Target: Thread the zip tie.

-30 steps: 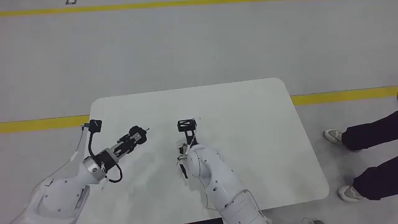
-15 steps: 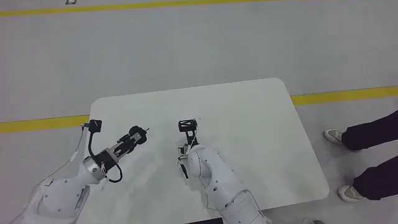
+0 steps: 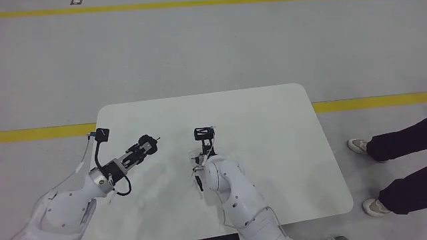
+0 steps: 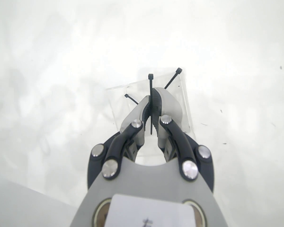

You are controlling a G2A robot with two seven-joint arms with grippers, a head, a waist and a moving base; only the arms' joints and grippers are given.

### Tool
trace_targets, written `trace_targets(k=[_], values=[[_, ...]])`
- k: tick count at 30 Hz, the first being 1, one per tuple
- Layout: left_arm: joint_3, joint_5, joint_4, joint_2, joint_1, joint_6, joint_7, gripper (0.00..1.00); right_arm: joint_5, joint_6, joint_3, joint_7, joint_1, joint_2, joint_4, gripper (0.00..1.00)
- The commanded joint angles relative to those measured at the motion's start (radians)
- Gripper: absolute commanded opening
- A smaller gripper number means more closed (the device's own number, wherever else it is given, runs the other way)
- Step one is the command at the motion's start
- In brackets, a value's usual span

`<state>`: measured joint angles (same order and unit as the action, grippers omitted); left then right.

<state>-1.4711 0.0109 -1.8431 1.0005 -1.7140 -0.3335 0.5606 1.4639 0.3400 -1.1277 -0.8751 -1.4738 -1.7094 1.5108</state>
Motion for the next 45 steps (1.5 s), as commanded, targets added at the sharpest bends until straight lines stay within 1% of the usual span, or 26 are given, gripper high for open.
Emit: trace_targets(k=[1,4,7,9,13,14,15,17,18,19,22,25,29,43,44,45], values=[[0.0,0.0,0.0,0.0,0.0,0.0,0.0,0.0,-0.034,0.0,-0.011,0.001,-0.018,0.004,0.031,0.0],[0.0,0.0,0.0,0.0,0.0,0.0,0.0,0.0,-0.068,-0.002,-0.032,0.008,-0.046,0.009,0.075,0.0],[0.0,0.0,0.0,0.0,0.0,0.0,0.0,0.0,-0.117,-0.03,-0.065,0.015,-0.071,0.016,0.12,0.0],[0.0,0.0,0.0,0.0,0.0,0.0,0.0,0.0,-0.169,-0.062,-0.097,0.026,-0.095,0.022,0.159,0.0],[0.0,0.0,0.0,0.0,0.0,0.0,0.0,0.0,-0.346,-0.167,-0.18,0.053,-0.142,0.034,0.239,0.0],[0.0,0.0,0.0,0.0,0.0,0.0,0.0,0.0,-0.405,-0.198,-0.203,0.058,-0.153,0.037,0.256,0.0],[0.0,0.0,0.0,0.0,0.0,0.0,0.0,0.0,-0.488,-0.241,-0.236,0.064,-0.166,0.041,0.274,0.0],[0.0,0.0,0.0,0.0,0.0,0.0,0.0,0.0,-0.571,-0.302,-0.277,0.066,-0.179,0.048,0.284,0.0],[0.0,0.0,0.0,0.0,0.0,0.0,0.0,0.0,-0.636,-0.334,-0.3,0.065,-0.185,0.051,0.288,0.0],[0.0,0.0,0.0,0.0,0.0,0.0,0.0,0.0,-0.675,-0.357,-0.314,0.061,-0.188,0.054,0.287,0.0],[0.0,0.0,0.0,0.0,0.0,0.0,0.0,0.0,-0.789,-0.411,-0.35,0.051,-0.187,0.062,0.28,0.0],[0.0,0.0,0.0,0.0,0.0,0.0,0.0,0.0,-0.875,-0.447,-0.371,0.03,-0.174,0.071,0.258,0.0],[0.0,0.0,0.0,0.0,0.0,0.0,0.0,0.0,-0.975,-0.479,-0.378,0.001,-0.149,0.08,0.227,0.0],[0.0,0.0,0.0,0.0,0.0,0.0,0.0,0.0,-0.981,-0.482,-0.379,-0.001,-0.148,0.081,0.224,0.0],[0.0,0.0,0.0,0.0,0.0,0.0,0.0,0.0,-1.0,-0.484,-0.376,0.01,-0.148,0.082,0.222,0.0],[0.001,0.0,0.0,0.0,0.001,0.002,-0.003,0.0,-1.044,-0.498,-0.38,0.018,-0.147,0.084,0.222,0.0]])
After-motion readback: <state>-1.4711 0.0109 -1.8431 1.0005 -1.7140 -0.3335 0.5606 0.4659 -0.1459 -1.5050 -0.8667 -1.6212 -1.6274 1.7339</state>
